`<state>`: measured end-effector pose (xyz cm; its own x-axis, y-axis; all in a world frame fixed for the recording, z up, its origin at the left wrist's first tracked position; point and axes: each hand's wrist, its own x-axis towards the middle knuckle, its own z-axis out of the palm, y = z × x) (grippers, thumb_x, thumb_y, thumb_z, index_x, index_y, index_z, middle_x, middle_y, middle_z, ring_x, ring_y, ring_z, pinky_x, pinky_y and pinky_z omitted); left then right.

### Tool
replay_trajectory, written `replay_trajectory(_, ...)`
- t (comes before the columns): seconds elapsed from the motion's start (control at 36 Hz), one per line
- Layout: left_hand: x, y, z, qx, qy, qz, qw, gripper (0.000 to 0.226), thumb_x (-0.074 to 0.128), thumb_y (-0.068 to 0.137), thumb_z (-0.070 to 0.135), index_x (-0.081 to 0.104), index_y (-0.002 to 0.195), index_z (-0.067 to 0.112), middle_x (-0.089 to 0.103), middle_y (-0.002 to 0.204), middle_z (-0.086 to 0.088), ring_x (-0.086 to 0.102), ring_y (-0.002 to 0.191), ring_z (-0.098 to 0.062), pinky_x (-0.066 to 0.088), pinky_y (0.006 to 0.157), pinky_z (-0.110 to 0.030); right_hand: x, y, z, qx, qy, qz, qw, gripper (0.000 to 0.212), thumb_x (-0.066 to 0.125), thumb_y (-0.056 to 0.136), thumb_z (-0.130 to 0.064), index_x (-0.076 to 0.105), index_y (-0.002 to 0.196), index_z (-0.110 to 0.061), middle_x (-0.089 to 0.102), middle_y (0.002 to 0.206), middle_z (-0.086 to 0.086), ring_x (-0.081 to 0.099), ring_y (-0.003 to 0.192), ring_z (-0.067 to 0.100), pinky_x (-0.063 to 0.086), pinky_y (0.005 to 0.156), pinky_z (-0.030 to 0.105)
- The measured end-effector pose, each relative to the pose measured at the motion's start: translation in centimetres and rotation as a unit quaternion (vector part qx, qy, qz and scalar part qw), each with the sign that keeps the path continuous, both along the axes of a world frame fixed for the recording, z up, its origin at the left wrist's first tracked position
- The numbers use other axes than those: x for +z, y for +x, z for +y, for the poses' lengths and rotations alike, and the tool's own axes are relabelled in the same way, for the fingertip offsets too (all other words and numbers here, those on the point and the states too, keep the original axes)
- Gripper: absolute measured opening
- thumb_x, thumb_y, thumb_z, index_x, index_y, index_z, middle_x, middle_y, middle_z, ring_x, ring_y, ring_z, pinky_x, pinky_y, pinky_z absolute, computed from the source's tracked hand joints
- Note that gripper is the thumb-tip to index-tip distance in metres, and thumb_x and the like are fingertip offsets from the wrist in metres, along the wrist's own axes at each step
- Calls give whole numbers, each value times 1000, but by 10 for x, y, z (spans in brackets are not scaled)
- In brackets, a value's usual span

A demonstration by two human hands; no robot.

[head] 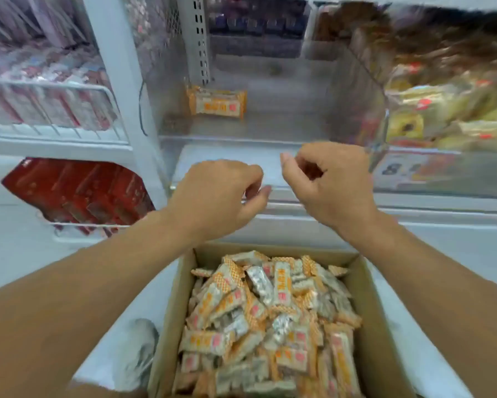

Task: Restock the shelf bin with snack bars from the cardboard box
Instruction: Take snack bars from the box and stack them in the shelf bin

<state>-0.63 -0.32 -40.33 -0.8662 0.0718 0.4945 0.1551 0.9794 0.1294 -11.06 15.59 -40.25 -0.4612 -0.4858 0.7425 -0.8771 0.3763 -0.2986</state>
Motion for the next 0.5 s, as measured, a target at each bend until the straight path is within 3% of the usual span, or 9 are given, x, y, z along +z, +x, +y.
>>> replay_trajectory(0.03, -19, 5, 8, 23, -14, -115, 993, 28, 48, 94, 46, 55, 80, 23, 60, 74, 2, 62, 74, -28, 42, 61, -35, -24, 10, 15, -19, 35, -37, 999, 45, 56, 94, -37, 37, 56, -20, 33, 51, -6, 36, 49, 19, 31, 50, 33)
replay_trajectory(0.08, -67, 19, 17, 99, -57, -334, 936, 39, 49, 91, 57, 60, 109, 24, 67, 111, -4, 63, 106, -29, 47, 80, -35, -78, 24, 45, -73, 151, -152, 974, 47, 53, 94, -47, 44, 59, -17, 43, 53, -4, 48, 54, 24, 35, 52, 33)
replay_trajectory(0.14, -117, 42, 25, 166, -52, -457, 872, 73, 48, 76, 72, 50, 134, 26, 59, 134, -1, 56, 124, -28, 44, 103, -42, -127, 38, 79, -136, 268, -270, 915, 41, 54, 92, -58, 62, 78, -21, 65, 77, -4, 65, 78, 23, 49, 65, 34)
replay_trajectory(0.17, -137, 54, 29, 200, -8, -485, 851, 83, 49, 71, 75, 46, 138, 26, 55, 139, -2, 54, 127, -28, 41, 106, -46, -146, 46, 94, -160, 295, -324, 884, 43, 56, 89, -63, 67, 96, -22, 70, 97, -2, 67, 93, 23, 53, 75, 36)
replay_trajectory(0.22, -167, 77, 42, 252, 108, -516, 811, 96, 62, 75, 70, 31, 150, 19, 37, 154, -9, 45, 135, -33, 41, 109, -45, -172, 58, 120, -195, 308, -414, 834, 63, 60, 85, -67, 59, 124, -17, 59, 127, 6, 61, 112, 29, 53, 89, 40)
replay_trajectory(0.28, -184, 95, 57, 284, 196, -523, 779, 113, 73, 77, 63, 11, 158, 16, 14, 163, -13, 32, 144, -36, 39, 111, -45, -183, 63, 132, -219, 323, -472, 791, 79, 66, 81, -64, 47, 138, -14, 47, 139, 11, 55, 121, 33, 50, 96, 43)
replay_trajectory(0.36, -201, 108, 70, 306, 298, -498, 755, 129, 83, 72, 55, -5, 159, 19, -2, 167, -11, 22, 150, -35, 36, 115, -47, -185, 63, 134, -162, 311, -602, 717, 102, 79, 77, -48, 24, 156, -16, 34, 155, 10, 48, 131, 31, 47, 102, 40)
replay_trajectory(0.44, -203, 113, 80, 316, 300, -496, 751, 138, 88, 68, 51, -10, 159, 19, -10, 166, -8, 12, 153, -33, 30, 119, -46, -180, 65, 130, -81, 349, -646, 674, 121, 89, 72, -37, 7, 160, -28, 27, 161, 0, 49, 129, 27, 52, 91, 37)
replay_trajectory(0.5, -204, 117, 81, 301, 274, -501, 764, 140, 87, 64, 57, -8, 159, 18, -8, 166, -10, 12, 153, -34, 30, 119, -46, -184, 68, 129, -48, 382, -639, 665, 133, 94, 66, -35, -1, 160, -31, 21, 164, 1, 51, 125, 26, 56, 72, 32)
